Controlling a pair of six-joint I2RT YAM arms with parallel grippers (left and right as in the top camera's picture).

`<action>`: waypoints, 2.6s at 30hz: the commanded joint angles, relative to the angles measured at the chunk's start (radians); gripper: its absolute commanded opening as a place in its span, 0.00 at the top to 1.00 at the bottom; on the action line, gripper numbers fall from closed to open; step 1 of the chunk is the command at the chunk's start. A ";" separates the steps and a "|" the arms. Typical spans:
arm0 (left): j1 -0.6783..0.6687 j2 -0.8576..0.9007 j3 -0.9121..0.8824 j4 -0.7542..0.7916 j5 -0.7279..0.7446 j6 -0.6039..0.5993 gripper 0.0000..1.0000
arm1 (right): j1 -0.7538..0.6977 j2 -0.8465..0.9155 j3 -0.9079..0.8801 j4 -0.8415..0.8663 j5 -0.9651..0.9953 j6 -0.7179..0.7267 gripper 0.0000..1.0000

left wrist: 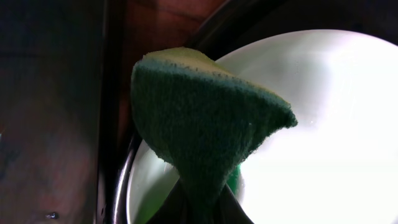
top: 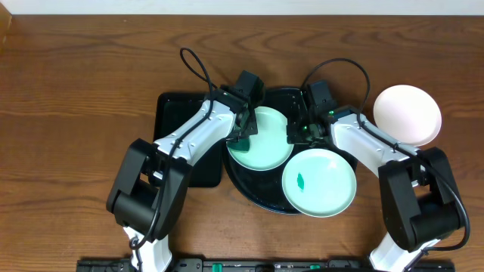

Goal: Clean dirty plates on tray and stack at the side

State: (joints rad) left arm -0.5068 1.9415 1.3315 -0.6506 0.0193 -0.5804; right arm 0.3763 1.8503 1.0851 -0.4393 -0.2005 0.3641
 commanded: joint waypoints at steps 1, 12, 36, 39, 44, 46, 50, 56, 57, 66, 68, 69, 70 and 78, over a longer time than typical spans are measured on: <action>0.003 0.047 -0.022 -0.005 -0.026 -0.016 0.93 | 0.005 0.013 -0.002 0.005 -0.006 0.002 0.98; 0.003 0.154 -0.022 0.005 -0.001 -0.016 0.92 | 0.010 0.014 -0.002 0.005 0.031 0.002 0.84; 0.002 0.154 -0.022 0.009 0.070 -0.016 0.93 | 0.054 0.014 -0.002 0.013 0.099 0.002 0.99; -0.007 0.154 -0.022 0.011 0.098 -0.016 0.93 | 0.054 0.014 -0.002 0.013 0.099 0.002 0.99; -0.034 0.154 -0.023 0.029 0.131 -0.016 0.93 | 0.055 0.014 -0.002 0.013 0.098 0.002 0.99; -0.044 0.154 -0.023 0.041 0.164 -0.016 0.92 | 0.055 0.014 -0.002 0.013 0.099 0.002 0.99; -0.058 0.154 -0.023 0.068 0.222 -0.016 0.93 | 0.055 0.014 -0.002 0.013 0.098 0.002 0.99; -0.061 0.154 -0.023 0.090 0.314 -0.017 0.93 | 0.056 0.014 -0.002 0.016 0.098 0.002 0.99; -0.061 0.154 -0.023 0.097 0.337 -0.017 0.93 | 0.056 0.014 -0.002 0.017 0.098 0.002 0.99; -0.061 0.149 -0.016 0.140 0.443 -0.021 0.93 | 0.056 0.014 -0.002 0.017 0.095 0.002 0.99; -0.061 0.136 -0.014 0.140 0.442 -0.020 0.93 | 0.057 0.014 -0.002 0.019 0.095 0.002 0.99; -0.061 0.124 -0.013 0.140 0.441 -0.020 0.93 | 0.058 0.014 -0.002 0.020 0.095 0.002 0.99; -0.061 0.113 -0.012 0.141 0.440 -0.019 0.93 | 0.058 0.014 -0.002 0.020 0.095 0.002 0.99; -0.053 -0.101 -0.004 0.121 0.269 -0.020 0.93 | 0.058 0.014 -0.002 0.020 0.095 0.002 0.99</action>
State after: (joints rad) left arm -0.5465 1.9739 1.3296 -0.5201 0.3302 -0.5846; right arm 0.4183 1.8503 1.0851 -0.4313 -0.0502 0.3641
